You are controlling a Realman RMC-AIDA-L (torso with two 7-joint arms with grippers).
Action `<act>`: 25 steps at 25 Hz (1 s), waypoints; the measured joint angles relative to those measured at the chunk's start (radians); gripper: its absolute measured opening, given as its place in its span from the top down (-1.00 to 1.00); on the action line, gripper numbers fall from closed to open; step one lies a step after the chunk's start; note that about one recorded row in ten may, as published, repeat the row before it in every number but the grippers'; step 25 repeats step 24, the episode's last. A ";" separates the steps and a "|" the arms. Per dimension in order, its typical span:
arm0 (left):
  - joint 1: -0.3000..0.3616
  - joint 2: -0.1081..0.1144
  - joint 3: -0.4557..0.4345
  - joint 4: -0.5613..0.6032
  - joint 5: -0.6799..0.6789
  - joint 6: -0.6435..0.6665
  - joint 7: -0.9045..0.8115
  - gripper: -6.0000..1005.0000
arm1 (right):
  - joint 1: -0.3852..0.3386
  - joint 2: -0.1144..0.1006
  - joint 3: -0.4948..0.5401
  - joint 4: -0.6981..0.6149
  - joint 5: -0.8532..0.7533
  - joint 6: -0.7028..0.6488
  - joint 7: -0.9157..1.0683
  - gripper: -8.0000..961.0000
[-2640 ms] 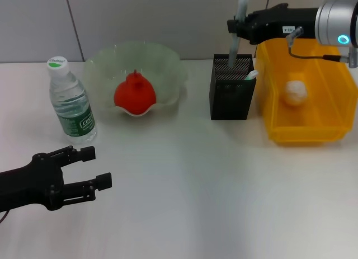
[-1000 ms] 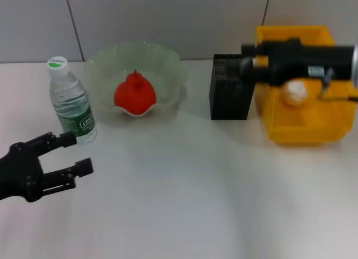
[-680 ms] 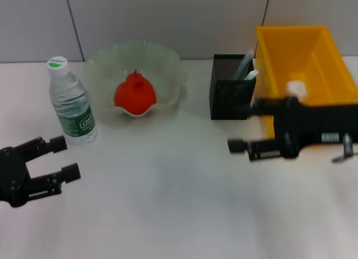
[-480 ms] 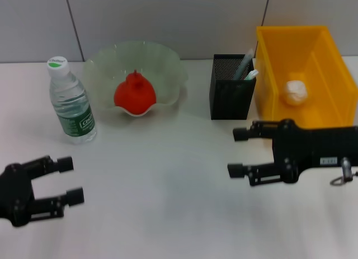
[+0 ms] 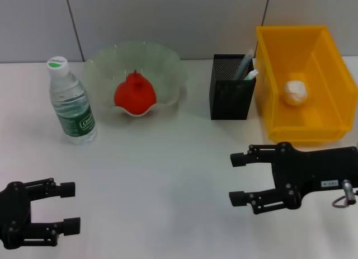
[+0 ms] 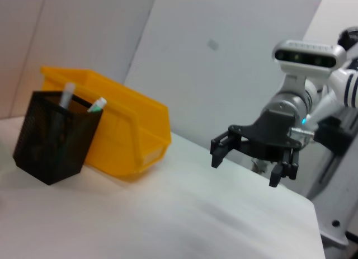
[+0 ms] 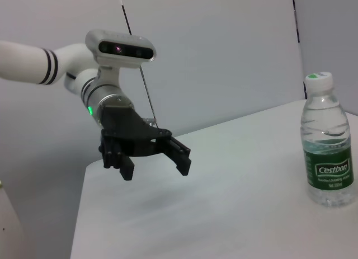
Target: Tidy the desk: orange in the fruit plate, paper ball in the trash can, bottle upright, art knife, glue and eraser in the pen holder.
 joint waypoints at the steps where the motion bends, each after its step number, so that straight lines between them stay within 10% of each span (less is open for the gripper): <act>1: -0.012 0.001 0.000 -0.002 0.016 0.000 -0.004 -0.71 | 0.000 0.000 0.000 0.000 0.000 0.000 0.000 -0.72; 10: -0.107 -0.030 0.000 -0.005 0.117 -0.003 -0.013 -0.71 | -0.042 -0.043 0.039 -0.005 -0.003 -0.029 0.000 -0.72; 25: -0.126 -0.044 0.000 -0.004 0.131 -0.006 -0.014 -0.71 | -0.048 -0.047 0.048 0.007 -0.017 -0.035 -0.003 -0.72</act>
